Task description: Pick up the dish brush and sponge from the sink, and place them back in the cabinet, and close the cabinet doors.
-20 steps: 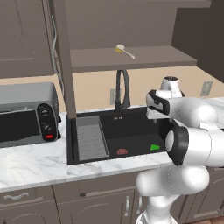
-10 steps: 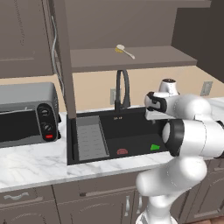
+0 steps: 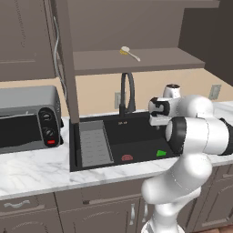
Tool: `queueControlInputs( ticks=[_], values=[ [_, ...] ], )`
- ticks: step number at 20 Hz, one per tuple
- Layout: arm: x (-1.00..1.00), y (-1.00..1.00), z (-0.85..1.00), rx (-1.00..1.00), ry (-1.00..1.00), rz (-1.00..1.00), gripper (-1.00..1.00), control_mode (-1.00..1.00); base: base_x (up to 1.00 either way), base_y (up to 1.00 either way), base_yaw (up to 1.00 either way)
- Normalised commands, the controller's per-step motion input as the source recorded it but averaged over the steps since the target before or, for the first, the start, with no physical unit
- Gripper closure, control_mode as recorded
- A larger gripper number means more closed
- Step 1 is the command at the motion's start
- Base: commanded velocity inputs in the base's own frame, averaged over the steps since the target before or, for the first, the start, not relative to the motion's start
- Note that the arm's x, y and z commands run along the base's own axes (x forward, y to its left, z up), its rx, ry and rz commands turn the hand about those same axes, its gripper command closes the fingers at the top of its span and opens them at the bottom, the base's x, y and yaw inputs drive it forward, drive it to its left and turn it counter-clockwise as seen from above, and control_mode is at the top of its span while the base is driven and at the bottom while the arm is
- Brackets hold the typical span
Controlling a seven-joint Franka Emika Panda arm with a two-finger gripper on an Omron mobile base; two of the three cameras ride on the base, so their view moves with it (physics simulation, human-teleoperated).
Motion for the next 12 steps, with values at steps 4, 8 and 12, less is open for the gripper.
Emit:
queueControlInputs(
  ticks=[4,8,12],
  values=[
    [0.12,-0.05,-0.20,0.00,0.00,0.00,-1.00,-1.00,0.00,0.00,0.00],
    [0.13,-0.06,-0.19,0.00,0.00,0.00,-1.00,-1.00,0.00,0.00,0.00],
    [0.08,-0.07,-0.21,0.00,0.00,0.00,-1.00,-1.00,0.00,0.00,0.00]
  ],
)
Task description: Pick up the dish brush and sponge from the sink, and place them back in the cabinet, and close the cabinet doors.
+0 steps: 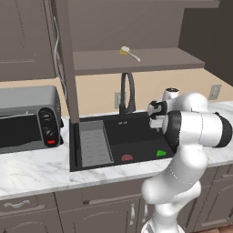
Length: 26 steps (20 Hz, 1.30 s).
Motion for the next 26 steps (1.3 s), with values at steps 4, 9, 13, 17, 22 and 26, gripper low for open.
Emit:
queueControlInputs(
  ticks=[4,9,13,17,22,26],
  values=[
    [0.09,-0.01,-0.23,0.00,0.00,0.00,-1.00,-1.00,0.00,0.00,0.00],
    [0.01,0.00,-0.16,0.00,0.00,-0.03,-1.00,-1.00,0.00,0.00,0.00],
    [0.00,-0.02,-0.13,0.00,0.00,-0.05,-1.00,-1.00,0.00,0.00,0.00],
    [0.00,-0.05,-0.15,0.00,0.00,-0.05,-1.00,-1.00,0.00,0.00,0.00],
    [0.00,-0.11,-0.16,0.00,0.00,-0.06,-1.00,-1.00,0.00,0.00,0.00],
    [0.00,-0.13,-0.20,0.00,0.00,-0.05,-1.00,-1.00,0.00,0.00,0.00]
  ],
)
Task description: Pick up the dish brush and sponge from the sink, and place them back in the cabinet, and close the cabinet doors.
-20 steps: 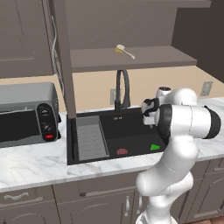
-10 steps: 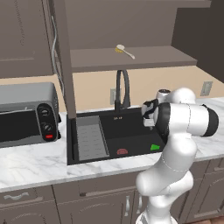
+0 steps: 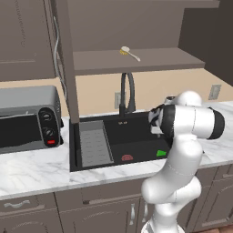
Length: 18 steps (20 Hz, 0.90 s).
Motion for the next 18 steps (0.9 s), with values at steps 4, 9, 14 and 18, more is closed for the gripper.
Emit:
queueControlInputs(
  ticks=[4,9,14,18],
  values=[
    [0.00,-0.10,-0.19,0.00,0.00,-0.05,-1.00,-1.00,0.00,0.00,0.00],
    [0.01,-0.08,-0.22,0.00,0.00,-0.03,-1.00,-1.00,0.00,0.00,0.00],
    [0.01,-0.01,-0.24,0.00,0.00,-0.02,-1.00,-1.00,0.00,0.00,0.00],
    [0.02,-0.01,-0.17,0.00,0.00,-0.01,-1.00,-1.00,0.00,0.00,0.00]
  ],
)
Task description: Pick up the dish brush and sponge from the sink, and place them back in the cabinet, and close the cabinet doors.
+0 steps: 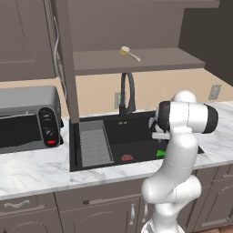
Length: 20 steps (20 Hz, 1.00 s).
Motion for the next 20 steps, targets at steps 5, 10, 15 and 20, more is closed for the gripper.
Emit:
queueControlInputs(
  ticks=[5,10,15,20],
  values=[
    [0.06,0.00,-0.20,0.00,0.00,0.00,-1.00,-1.00,0.00,0.00,0.00],
    [0.05,0.00,-0.20,0.00,0.00,0.00,-1.00,-1.00,0.00,0.00,0.00],
    [0.06,0.00,-0.20,0.00,0.00,0.00,-1.00,-1.00,0.00,0.00,0.00],
    [0.01,0.00,-0.17,0.00,0.00,0.00,-1.00,-1.00,0.00,0.00,0.00]
  ],
)
